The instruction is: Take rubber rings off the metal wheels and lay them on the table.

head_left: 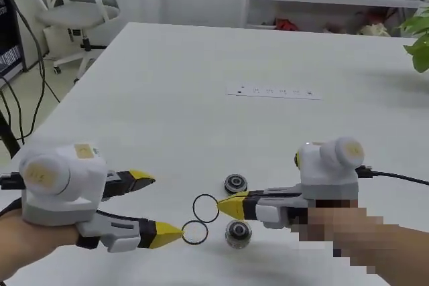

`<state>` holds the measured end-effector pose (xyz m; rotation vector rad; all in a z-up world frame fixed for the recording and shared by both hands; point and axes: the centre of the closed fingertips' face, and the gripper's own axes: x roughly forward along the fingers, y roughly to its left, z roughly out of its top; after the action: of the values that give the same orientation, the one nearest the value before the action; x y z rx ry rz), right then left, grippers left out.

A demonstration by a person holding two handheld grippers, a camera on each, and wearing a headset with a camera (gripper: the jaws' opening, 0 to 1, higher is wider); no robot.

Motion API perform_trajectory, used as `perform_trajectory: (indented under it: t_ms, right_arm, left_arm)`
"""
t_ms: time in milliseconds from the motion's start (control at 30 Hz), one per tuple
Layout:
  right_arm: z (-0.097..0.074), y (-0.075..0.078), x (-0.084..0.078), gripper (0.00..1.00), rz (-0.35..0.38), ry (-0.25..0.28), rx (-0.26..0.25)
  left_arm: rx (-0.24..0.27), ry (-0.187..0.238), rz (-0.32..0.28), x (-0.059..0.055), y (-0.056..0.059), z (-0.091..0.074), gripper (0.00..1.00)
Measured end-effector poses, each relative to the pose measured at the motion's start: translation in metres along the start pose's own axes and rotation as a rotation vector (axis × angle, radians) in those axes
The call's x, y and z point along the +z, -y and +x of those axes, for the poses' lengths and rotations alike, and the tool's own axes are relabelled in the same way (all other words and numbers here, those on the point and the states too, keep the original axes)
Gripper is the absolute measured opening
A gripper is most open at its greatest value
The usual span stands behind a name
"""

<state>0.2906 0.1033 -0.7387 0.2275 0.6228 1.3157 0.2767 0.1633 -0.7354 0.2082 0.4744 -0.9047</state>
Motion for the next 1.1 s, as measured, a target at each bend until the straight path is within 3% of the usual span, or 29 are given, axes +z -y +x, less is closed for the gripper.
perform_trajectory:
  t_ms: [400,1100]
  right_arm:
    - [0.012,0.002,-0.003,0.00,0.002,-0.009,-0.015]
    - [0.028,0.009,-0.018,0.00,0.001,-0.032,-0.055]
  left_arm:
    - [0.032,-0.013,-0.022,-0.012,-0.012,-0.012,0.67]
    - [0.043,-0.013,-0.040,-0.014,-0.015,-0.015,0.68]
